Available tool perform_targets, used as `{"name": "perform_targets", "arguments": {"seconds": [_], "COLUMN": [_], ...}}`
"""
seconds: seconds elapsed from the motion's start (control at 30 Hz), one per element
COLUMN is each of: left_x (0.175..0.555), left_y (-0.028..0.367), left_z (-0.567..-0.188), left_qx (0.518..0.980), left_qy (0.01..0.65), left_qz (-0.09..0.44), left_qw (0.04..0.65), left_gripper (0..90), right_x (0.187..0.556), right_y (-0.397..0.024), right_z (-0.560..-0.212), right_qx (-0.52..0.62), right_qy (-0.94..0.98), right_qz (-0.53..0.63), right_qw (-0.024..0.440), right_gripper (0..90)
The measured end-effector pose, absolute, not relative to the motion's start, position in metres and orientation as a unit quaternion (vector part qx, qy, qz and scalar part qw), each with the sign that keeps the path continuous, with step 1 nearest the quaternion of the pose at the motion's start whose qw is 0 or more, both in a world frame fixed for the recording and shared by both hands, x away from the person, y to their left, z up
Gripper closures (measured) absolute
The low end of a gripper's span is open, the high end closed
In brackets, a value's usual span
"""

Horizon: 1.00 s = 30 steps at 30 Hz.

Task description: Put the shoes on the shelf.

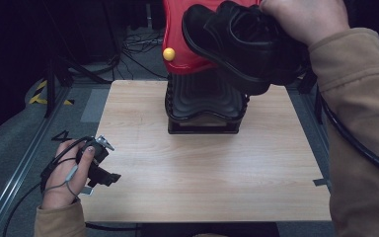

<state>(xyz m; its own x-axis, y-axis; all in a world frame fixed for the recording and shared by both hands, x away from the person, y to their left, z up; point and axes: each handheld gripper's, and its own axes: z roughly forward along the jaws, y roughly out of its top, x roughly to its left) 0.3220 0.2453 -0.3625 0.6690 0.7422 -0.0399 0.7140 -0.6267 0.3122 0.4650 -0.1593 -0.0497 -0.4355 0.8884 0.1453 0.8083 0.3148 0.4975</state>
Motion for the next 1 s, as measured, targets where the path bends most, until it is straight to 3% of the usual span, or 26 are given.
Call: {"name": "perform_targets", "arguments": {"seconds": [0.4,1.0], "left_x": [0.323,0.315], "left_y": [0.247,0.254], "left_z": [-0.362,-0.349], "left_qx": [0.900,0.895], "left_qy": [0.404,0.402], "left_qz": [0.047,0.073], "left_qw": [0.155,0.182], "left_gripper": [18.1,17.8], "right_x": [0.498,0.548], "right_y": [-0.144,-0.119], "right_z": [-0.040,-0.052], "right_qx": [0.560,0.592], "right_qy": [0.774,0.728], "right_qz": [0.273,0.306], "right_qw": [0.106,0.160], "right_gripper": [81.7,81.7]}}
